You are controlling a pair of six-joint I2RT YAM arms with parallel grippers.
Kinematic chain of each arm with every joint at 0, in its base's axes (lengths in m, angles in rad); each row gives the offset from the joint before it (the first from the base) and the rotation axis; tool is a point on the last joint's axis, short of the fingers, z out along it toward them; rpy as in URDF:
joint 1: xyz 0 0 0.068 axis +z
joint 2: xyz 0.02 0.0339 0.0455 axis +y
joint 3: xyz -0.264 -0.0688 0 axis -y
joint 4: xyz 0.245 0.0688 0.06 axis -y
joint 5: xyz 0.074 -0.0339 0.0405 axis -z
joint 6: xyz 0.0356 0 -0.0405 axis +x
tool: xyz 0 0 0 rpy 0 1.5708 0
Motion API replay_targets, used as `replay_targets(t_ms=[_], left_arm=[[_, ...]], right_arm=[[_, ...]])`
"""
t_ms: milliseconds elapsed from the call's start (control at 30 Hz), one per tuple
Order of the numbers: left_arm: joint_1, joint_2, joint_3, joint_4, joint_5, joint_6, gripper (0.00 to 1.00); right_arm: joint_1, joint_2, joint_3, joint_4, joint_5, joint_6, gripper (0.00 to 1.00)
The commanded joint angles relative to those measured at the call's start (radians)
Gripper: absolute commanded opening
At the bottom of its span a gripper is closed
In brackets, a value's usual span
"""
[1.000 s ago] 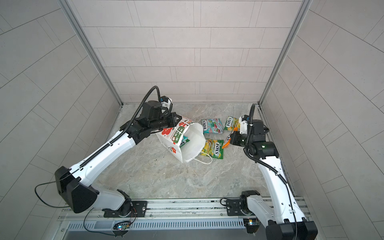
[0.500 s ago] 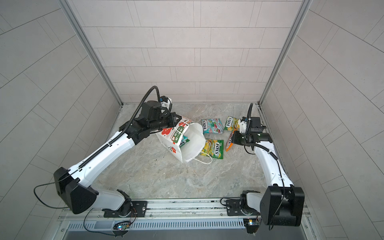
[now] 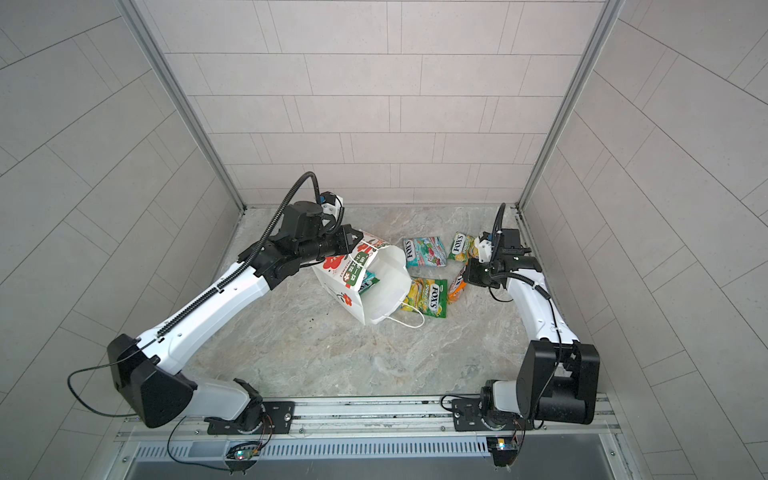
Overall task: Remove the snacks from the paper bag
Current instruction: 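Lower the orange packet onto the table and open the right gripper, then move the right gripper back into the bag's mouth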
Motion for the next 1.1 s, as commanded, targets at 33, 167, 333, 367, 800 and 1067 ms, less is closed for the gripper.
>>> replay_targets(t_ms=[33,167,333,367,800,1067], left_arm=[[0.002,-0.023,0.000,0.005,-0.007,0.015,0.00],[0.002,-0.022,0.001,0.003,-0.007,0.016,0.00],[0.004,-0.023,0.004,-0.004,-0.010,0.022,0.00],[0.004,-0.025,0.004,-0.006,-0.010,0.023,0.00],[0.009,-0.029,0.010,-0.011,-0.010,0.028,0.00],[0.011,-0.034,0.010,-0.017,-0.008,0.030,0.00]], right_arm=[[-0.004,0.007,0.021,-0.066,0.157,-0.068,0.00],[-0.004,0.010,0.026,-0.078,0.254,-0.079,0.00],[-0.004,0.020,0.030,-0.084,0.341,-0.075,0.02],[-0.004,0.025,0.033,-0.086,0.361,-0.072,0.05],[-0.010,0.126,0.109,-0.097,0.444,-0.047,0.33],[-0.014,0.171,0.181,-0.119,0.617,0.031,0.46]])
